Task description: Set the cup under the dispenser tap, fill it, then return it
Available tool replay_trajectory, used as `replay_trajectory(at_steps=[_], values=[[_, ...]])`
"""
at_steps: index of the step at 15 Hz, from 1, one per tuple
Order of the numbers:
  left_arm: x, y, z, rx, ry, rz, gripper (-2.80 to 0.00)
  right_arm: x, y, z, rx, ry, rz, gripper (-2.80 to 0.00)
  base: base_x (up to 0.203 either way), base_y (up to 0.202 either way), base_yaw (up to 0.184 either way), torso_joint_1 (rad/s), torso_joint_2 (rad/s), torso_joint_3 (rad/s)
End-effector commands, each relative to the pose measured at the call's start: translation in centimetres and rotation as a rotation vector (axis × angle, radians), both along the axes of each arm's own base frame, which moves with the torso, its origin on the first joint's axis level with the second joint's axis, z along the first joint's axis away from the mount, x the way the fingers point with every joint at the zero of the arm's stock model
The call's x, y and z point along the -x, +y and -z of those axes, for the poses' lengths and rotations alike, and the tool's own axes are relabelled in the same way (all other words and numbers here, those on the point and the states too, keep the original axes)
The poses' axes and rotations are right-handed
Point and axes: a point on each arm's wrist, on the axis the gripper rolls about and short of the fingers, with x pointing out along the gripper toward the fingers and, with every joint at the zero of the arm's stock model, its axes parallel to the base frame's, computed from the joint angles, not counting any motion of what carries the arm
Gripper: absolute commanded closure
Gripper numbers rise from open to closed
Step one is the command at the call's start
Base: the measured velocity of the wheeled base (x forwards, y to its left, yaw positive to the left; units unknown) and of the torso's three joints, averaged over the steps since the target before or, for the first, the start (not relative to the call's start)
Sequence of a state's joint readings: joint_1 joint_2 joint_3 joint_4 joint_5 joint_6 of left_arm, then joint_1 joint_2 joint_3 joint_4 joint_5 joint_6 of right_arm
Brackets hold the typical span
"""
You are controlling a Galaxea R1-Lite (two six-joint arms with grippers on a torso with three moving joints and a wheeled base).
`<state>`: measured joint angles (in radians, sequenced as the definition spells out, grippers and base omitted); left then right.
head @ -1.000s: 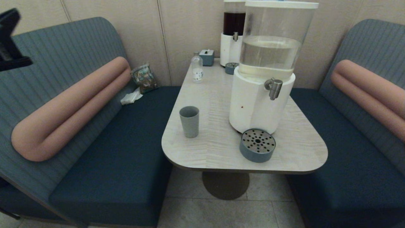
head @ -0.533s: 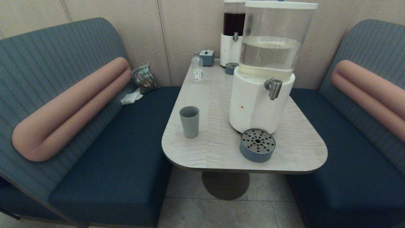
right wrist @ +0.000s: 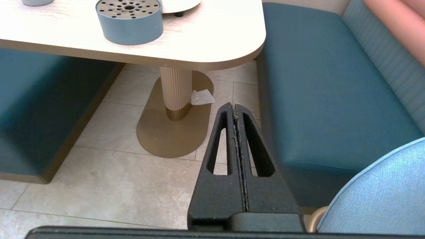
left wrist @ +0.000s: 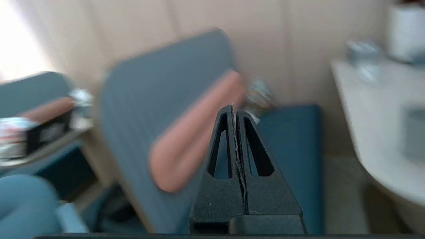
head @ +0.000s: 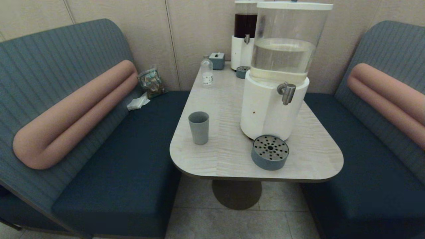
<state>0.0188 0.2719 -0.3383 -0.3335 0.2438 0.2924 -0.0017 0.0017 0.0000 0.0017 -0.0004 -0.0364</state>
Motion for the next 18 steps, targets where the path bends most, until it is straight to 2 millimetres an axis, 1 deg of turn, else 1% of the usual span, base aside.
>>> replay_trajectory(at_steps=[1,4,5,7,12,15,17,18], values=[[0.5,0.2,1.3,-0.007,0.025,0.059,0.00,0.0,0.0,0.0,-0.001,0.000,-0.001,0.00,0.000,0.000,0.000,0.000,0.00,0.000],[2.6,0.0,4.2,-0.017,0.040,0.075,0.00,0.0,0.0,0.0,-0.002,0.000,-0.001,0.00,0.000,0.000,0.000,0.000,0.00,0.000],[2.7,-0.1,5.7,-0.012,0.101,0.085,0.00,0.0,0.0,0.0,-0.006,0.000,-0.001,0.00,0.000,0.000,0.000,0.000,0.00,0.000],[2.0,-0.1,7.1,0.083,0.131,0.129,0.00,0.0,0.0,0.0,-0.009,0.000,-0.001,0.00,0.000,0.000,0.000,0.000,0.00,0.000],[-0.1,-0.2,11.7,0.114,0.249,0.176,0.00,0.0,0.0,0.0,-0.012,0.000,0.000,0.00,0.000,0.000,0.000,0.000,0.00,0.000],[-0.3,-0.4,12.2,0.156,0.276,0.279,0.00,0.0,0.0,0.0,-0.012,0.000,0.000,0.00,0.000,0.000,0.000,0.000,0.00,0.000],[-0.3,-0.5,13.3,0.170,0.386,0.311,0.00,0.0,0.0,0.0,-0.012,0.000,0.000,0.00,0.000,0.000,0.000,0.000,0.00,0.000],[-0.3,-0.5,13.3,0.171,0.384,0.315,0.00,0.0,0.0,0.0,-0.012,0.000,0.000,0.00,0.000,0.000,0.000,0.000,0.00,0.000]])
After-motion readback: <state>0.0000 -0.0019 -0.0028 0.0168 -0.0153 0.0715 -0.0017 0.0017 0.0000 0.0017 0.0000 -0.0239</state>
